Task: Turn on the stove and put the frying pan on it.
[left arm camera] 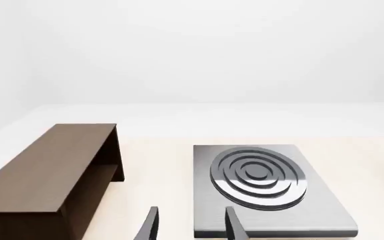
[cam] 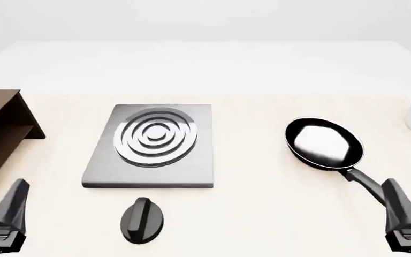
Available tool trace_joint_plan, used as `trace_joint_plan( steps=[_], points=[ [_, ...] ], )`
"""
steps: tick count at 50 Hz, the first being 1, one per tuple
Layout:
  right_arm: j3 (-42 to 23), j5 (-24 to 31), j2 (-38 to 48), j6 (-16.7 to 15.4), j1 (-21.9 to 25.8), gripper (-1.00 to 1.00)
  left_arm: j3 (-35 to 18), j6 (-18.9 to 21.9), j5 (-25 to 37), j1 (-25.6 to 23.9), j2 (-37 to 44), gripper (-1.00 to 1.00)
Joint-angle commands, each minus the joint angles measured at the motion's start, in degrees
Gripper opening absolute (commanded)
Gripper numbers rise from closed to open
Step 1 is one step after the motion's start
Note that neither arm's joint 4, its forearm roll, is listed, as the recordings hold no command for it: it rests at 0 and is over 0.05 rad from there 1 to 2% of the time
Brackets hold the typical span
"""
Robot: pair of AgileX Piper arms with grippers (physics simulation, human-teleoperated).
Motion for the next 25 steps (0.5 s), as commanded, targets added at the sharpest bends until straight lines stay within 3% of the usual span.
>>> trace_joint_plan(
  steps=[1, 13, 14, 15, 25],
  points=[
    [-0.1, -0.8, 1.3, 1.0, -0.4, 1.00, -0.1, 1.0, -0.2, -0.3, 0.4, 1.00],
    [-0.1, -0.7, 1.2, 1.8, -0.6, 1.00, -0.2, 1.6, -0.3, 0.2, 0.0, 1.00],
    [0.0, -0.7, 1.2, 1.8, -0.6, 1.00, 0.0, 1.6, -3.3, 0.0, 1.7, 1.00],
    [-0.1, -0.9, 1.4, 1.7, -0.6, 1.00, -0.1, 1.3, -0.6, -0.3, 0.0, 1.00],
    [-0.1, -1.0, 1.7, 0.5, -0.2, 1.00, -0.1, 1.5, -0.9, -0.6, -0.1, 1.00]
  ],
)
